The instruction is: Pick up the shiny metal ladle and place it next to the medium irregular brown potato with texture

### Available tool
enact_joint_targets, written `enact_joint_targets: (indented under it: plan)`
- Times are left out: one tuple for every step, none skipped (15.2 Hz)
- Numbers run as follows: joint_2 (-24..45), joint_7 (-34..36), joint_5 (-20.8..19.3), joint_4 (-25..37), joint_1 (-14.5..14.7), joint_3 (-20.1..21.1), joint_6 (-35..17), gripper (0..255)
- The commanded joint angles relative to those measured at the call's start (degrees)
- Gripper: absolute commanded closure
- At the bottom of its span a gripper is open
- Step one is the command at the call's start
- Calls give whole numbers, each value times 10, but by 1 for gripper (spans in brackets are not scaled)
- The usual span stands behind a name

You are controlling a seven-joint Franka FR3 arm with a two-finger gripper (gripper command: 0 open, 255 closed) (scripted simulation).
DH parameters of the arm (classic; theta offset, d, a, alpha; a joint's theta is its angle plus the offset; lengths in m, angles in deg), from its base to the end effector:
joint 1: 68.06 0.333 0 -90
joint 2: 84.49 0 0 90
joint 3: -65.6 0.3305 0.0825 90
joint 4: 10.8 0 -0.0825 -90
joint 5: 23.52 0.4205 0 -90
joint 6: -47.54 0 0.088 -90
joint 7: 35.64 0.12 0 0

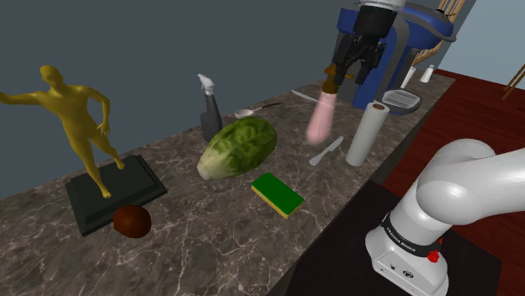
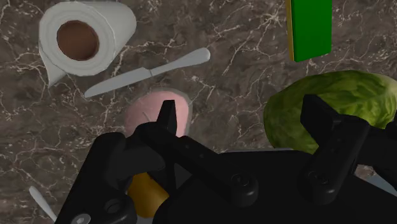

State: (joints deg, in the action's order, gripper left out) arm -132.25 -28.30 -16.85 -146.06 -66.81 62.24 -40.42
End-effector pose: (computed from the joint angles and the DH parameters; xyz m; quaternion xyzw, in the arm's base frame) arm 0.3164 -0.0028 0.5987 -0.9943 0.0704 0.0008 0.0799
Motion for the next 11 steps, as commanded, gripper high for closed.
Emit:
enact_joint_targets:
  plan:
    - [0,0,0,0,0,0,0,0]
    - [13,22,7,-3,-4,10,-19,0]
    - [28,44,14,-4,-8,20,-37,0]
    - [43,66,20,-5,-12,30,-56,0]
    - [58,87,26,-5,-16,40,-74,0]
    - [75,109,31,-4,-21,49,-93,0]
    - [92,130,36,-1,-25,58,-111,0]
    - [110,151,40,2,-29,67,-128,0]
    - [128,172,43,5,-34,75,-145,0]
    - [147,194,45,10,-38,83,-162,0]
    - [166,215,47,16,-43,91,-179,0]
